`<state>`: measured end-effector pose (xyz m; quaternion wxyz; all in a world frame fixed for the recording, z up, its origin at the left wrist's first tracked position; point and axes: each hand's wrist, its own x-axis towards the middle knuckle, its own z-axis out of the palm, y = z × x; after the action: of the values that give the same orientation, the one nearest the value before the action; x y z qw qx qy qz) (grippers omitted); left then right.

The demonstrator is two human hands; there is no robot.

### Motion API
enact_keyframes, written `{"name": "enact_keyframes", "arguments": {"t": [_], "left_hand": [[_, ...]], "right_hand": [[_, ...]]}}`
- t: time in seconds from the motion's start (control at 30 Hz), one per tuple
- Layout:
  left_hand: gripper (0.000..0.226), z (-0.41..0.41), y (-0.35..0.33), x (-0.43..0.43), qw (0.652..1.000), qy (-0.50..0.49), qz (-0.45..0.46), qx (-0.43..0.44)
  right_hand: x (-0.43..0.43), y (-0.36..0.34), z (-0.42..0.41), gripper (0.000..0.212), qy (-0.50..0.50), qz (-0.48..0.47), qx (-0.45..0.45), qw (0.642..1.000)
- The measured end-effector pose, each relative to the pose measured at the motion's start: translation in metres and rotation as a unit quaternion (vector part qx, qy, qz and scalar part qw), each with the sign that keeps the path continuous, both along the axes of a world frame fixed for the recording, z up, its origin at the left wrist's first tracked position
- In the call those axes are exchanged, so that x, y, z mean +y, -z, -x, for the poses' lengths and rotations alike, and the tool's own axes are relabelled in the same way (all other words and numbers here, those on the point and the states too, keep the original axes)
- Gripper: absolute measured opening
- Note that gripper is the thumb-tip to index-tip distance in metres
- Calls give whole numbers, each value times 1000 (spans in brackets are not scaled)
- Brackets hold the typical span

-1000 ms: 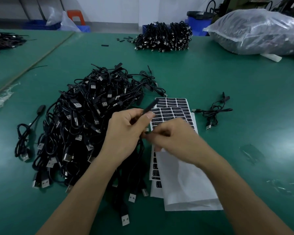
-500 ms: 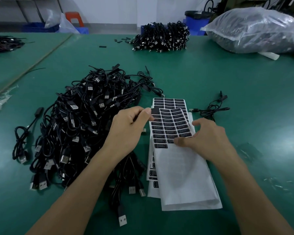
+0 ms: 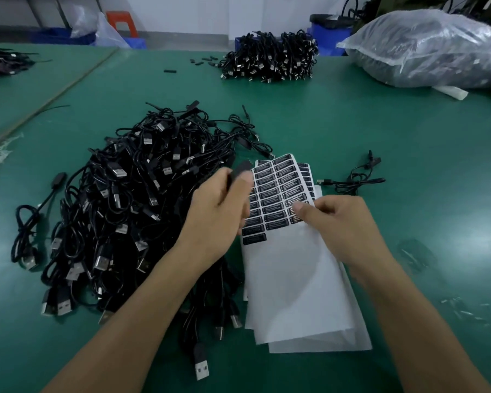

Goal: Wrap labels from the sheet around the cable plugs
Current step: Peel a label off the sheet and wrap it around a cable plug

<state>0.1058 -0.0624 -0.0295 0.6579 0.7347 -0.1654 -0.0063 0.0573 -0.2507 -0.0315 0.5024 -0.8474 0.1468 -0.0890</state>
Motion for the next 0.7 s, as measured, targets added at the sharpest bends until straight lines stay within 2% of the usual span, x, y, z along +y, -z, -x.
{"name": "enact_keyframes", "arguments": {"t": [0.1,0.23,0.37,0.53,0.7], "left_hand": [[37,6,5,-8,995,26,-95,-30],[49,6,19,-11,989,34,-145,-18],[57,4,23,-7,990,25,-138,-5],[57,7,21,-9,991,34,-125,-12],[54,10,19,-11,990,43,-132,-40]], "right_hand": [[10,5,-1,52,-27,-26,4,999],[10,5,0,50,-44,-48,24,998],[0,-3,4,25,-59,-115,94,987],[0,-7,7,24,-92,-124,80,985],[4,-5,6,30,-71,-132,30,988]]}}
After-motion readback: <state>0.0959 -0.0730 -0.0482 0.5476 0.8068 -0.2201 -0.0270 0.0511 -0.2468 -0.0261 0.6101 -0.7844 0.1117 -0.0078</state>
